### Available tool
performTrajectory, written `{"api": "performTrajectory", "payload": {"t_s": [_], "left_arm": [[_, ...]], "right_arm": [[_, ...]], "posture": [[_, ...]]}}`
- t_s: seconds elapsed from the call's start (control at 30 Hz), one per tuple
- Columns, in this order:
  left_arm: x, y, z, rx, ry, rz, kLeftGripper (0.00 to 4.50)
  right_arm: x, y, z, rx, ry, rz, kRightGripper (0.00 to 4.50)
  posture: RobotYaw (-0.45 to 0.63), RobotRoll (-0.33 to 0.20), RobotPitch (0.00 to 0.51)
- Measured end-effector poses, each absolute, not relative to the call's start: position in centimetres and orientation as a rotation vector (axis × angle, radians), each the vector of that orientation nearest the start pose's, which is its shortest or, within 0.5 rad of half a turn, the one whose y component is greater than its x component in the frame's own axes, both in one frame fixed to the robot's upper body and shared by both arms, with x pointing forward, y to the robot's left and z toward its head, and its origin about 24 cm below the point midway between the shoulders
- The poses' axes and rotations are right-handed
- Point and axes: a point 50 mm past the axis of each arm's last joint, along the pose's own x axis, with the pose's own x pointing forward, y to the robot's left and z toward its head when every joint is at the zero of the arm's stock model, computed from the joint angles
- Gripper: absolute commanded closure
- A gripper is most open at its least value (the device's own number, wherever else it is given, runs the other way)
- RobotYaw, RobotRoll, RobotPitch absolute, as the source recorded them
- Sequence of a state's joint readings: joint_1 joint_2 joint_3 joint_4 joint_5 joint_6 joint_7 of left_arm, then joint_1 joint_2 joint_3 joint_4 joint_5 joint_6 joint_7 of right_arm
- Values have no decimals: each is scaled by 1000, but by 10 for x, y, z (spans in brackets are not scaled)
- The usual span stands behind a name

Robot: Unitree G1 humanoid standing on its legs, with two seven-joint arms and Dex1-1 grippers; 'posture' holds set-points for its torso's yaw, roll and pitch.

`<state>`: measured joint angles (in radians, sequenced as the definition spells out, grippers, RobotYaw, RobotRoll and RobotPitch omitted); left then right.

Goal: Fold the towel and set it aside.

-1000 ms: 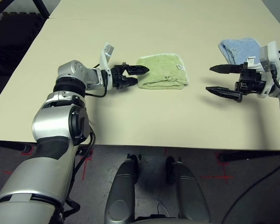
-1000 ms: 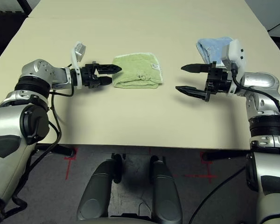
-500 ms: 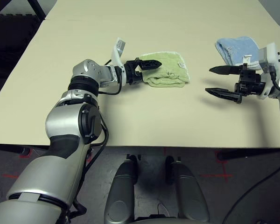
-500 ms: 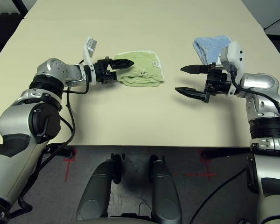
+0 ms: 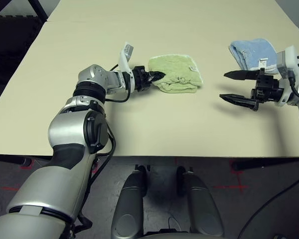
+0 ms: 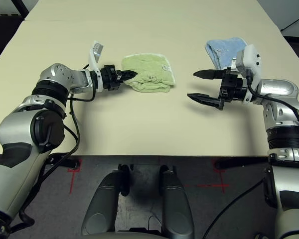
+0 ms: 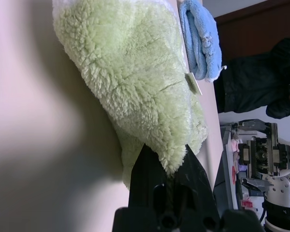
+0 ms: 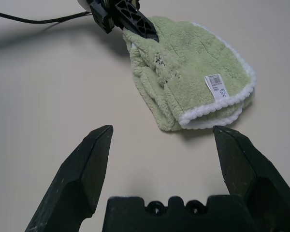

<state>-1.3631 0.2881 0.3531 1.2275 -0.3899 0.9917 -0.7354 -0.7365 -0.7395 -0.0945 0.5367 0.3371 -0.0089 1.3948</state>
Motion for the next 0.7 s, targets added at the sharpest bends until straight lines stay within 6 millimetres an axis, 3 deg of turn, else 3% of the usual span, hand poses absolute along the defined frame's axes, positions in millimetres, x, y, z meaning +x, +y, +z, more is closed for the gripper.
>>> {"api": "performTrajectory", "payload": {"t_s": [0.23,0.43,0.7], "left_arm": [[399,131,207,-773,530,-813,4479],[409,158,243,-847,268,-722,4479],[418,194,267,-841,-54,-519,4479]], "right_arm": [[326,-258,206,-425,-88,1096,0],[331,-256,214,-340,-150,1041,0],[336,-249,221,-295,-188,1029,0]], "posture": [[-25,0,244],[-3,0,249],[13,0,250]]}}
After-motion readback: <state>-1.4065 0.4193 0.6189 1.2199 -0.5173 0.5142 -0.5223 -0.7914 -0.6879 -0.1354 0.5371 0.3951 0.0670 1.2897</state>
